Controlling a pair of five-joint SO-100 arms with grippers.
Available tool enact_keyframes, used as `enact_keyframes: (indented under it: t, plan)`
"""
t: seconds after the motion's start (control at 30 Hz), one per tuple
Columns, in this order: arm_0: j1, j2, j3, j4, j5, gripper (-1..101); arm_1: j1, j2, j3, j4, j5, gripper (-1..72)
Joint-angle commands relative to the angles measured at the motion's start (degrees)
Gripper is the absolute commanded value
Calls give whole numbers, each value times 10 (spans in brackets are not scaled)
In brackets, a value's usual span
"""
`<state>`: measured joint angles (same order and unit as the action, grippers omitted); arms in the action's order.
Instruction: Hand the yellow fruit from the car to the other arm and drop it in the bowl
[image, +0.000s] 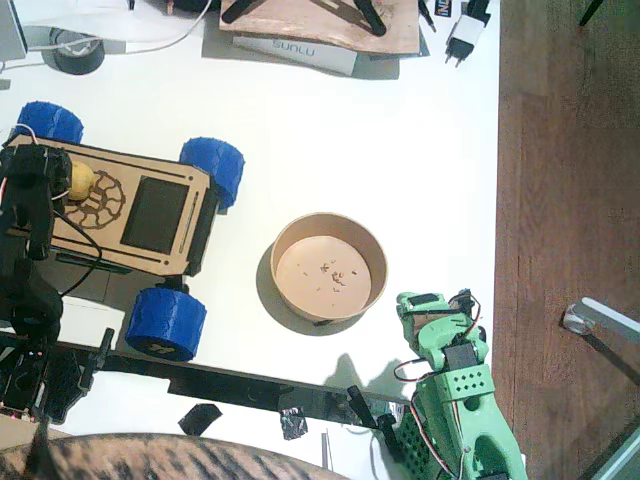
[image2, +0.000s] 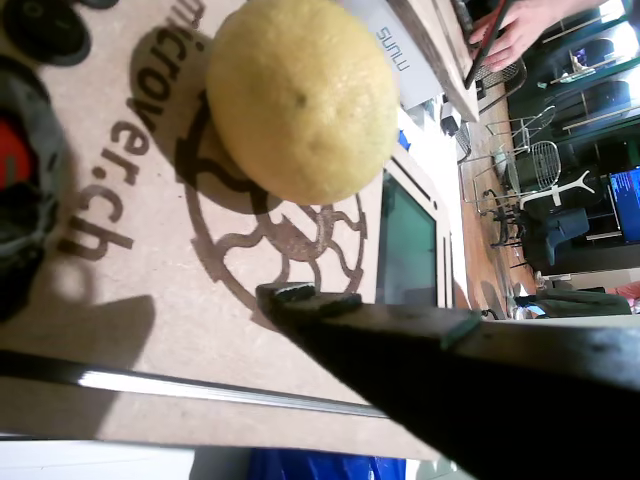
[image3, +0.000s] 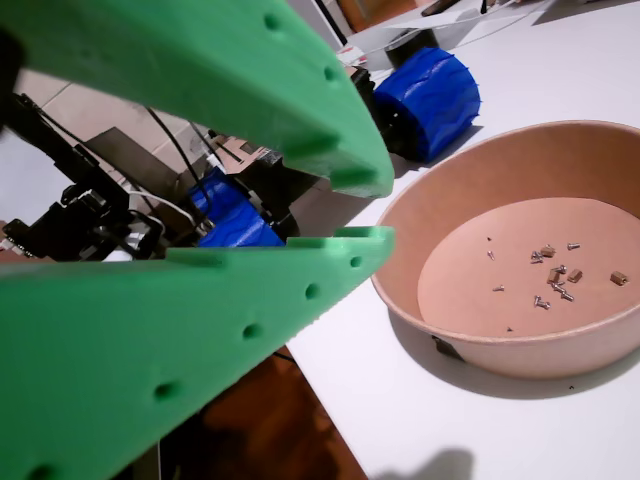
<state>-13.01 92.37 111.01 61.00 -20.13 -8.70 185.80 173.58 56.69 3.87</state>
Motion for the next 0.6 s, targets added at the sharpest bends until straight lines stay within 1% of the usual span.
enact_keyframes:
  t: [0.0,0.23,0.33,0.57]
  plan:
    - [4,4,-30,-12,4,448,-2,3,-2,-15,-7,0]
    - [5,2,-35,-33,4,447,-2,3,-2,-15,-7,0]
    - [16,-12,-49,-29,5,457,-2,3,-2,-15,-7,0]
    - [60,-88,-124,0,6,443,-2,3,-2,-15,-7,0]
